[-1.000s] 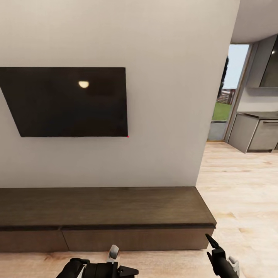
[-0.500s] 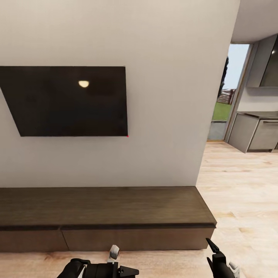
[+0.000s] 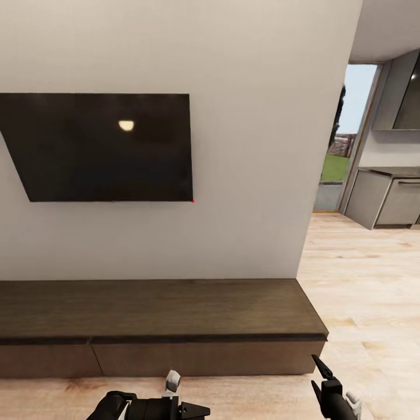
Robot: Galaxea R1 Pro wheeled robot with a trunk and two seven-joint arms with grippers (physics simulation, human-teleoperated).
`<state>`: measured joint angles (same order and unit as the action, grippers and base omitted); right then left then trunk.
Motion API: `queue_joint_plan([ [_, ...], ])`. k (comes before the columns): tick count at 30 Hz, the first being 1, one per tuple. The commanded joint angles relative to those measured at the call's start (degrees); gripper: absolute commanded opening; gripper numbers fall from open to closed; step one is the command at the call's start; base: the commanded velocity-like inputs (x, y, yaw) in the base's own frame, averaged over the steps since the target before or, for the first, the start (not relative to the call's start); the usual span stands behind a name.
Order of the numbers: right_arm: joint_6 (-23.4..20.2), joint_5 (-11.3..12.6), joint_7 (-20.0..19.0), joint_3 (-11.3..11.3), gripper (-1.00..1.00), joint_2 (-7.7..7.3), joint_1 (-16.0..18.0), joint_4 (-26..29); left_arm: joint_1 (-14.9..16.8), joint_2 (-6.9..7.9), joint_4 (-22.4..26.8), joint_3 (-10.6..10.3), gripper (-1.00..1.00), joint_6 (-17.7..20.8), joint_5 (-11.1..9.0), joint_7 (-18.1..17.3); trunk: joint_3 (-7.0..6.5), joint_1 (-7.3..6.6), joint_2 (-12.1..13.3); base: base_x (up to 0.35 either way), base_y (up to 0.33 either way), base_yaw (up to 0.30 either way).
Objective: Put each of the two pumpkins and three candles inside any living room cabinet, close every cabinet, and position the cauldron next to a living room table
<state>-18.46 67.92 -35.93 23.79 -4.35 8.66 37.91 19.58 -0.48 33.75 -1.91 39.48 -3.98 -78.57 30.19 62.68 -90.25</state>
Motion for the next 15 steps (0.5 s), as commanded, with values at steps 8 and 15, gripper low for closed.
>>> queue_joint_plan([
  [8, -0.64, 0.44, -6.67, -0.08, 1.0, -0.21, 0.04, -0.03, 0.02, 0.07, 0.01, -0.19, 1.0, 0.6, -0.41, -0.25, 1.5, 1.76, -3.25, 0.0, 0.0, 0.0],
  [15, -2.46, 0.53, -7.49, 0.27, 1.0, -0.39, 0.04, -0.01, 0.02, -0.08, 0.01, -0.23, 1.0, 0.54, -0.4, -0.26, 2.76, 3.3, -6.06, 0.0, 0.0, 0.0],
])
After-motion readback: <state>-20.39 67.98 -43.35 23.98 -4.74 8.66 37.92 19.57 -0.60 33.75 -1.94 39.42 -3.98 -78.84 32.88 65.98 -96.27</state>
